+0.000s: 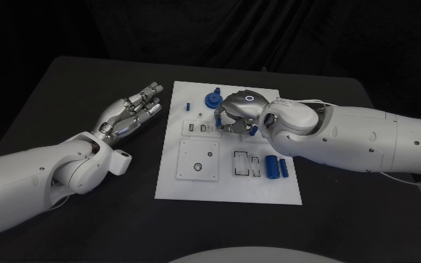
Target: Assemble the parts on the task board
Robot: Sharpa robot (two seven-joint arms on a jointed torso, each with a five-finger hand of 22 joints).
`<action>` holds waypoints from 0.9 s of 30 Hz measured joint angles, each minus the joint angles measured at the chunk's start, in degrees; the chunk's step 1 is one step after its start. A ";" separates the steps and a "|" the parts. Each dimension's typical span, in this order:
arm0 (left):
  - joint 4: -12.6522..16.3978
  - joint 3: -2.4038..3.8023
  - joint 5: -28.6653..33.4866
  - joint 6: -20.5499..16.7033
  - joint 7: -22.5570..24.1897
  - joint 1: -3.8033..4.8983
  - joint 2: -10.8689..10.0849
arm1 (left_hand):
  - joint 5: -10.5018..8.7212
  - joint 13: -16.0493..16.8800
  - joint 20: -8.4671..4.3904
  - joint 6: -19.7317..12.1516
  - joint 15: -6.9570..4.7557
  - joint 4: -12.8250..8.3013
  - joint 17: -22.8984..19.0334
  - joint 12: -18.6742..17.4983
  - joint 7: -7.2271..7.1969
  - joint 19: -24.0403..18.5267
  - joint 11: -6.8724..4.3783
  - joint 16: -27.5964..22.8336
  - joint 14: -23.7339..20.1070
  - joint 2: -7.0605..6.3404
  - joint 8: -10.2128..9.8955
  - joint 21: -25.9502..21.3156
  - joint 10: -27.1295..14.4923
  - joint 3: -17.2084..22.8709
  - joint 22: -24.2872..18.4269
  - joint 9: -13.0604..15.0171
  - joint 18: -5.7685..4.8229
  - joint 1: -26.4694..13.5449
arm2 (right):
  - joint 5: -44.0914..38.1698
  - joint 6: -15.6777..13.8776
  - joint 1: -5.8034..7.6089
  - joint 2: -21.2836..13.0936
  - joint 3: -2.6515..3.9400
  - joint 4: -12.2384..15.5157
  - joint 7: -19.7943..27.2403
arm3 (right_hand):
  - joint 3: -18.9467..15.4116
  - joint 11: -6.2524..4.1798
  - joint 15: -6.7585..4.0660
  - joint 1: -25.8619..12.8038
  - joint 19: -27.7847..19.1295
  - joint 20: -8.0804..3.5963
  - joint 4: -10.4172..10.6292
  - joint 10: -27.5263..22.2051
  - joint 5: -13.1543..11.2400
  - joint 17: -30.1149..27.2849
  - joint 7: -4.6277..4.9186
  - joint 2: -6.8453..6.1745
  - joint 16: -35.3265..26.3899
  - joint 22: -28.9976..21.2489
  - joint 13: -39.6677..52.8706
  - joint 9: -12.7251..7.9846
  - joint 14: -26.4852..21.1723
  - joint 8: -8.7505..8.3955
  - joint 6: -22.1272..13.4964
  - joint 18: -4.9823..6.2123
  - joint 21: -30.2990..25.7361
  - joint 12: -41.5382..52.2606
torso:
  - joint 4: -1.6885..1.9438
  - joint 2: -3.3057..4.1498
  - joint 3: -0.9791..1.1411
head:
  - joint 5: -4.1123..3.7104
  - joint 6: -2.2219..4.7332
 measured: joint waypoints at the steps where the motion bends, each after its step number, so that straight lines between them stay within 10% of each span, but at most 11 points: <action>1: -0.01 0.00 0.00 0.01 0.00 0.00 0.00 | 0.00 0.00 0.00 0.00 0.00 0.00 0.00 0.00 0.00 0.00 0.00 0.00 0.00 0.00 0.00 0.00 0.00 0.00 0.00 0.00 0.00 0.00 | -0.08 0.11 -0.03 0.09 0.00 -0.07 -0.06 | 0.00 0.00 0.00 0.00 0.00 0.00 0.00 0.00 0.00 0.00 0.00 0.00 0.00 0.00 0.00 -0.01 0.00 0.00 0.00 0.00 0.00 0.00 | 0.00 0.01 0.01 | 0.00 -0.01; 27: -0.22 0.00 0.00 0.21 0.00 0.00 0.17 | 0.00 -0.01 0.00 0.00 0.00 0.00 -0.04 0.00 0.00 0.00 0.20 0.00 0.00 -0.23 0.00 0.00 -0.22 0.00 0.00 0.00 0.00 0.23 | -0.80 0.83 -0.37 1.20 0.15 -0.66 -0.24 | -0.15 0.82 0.77 -1.76 -0.21 0.62 -0.15 0.00 0.02 0.00 -0.70 -0.94 0.00 -0.02 -0.01 -2.71 -0.03 -3.17 0.69 0.00 -0.70 0.00 | 0.02 -0.02 0.01 | 0.09 -0.23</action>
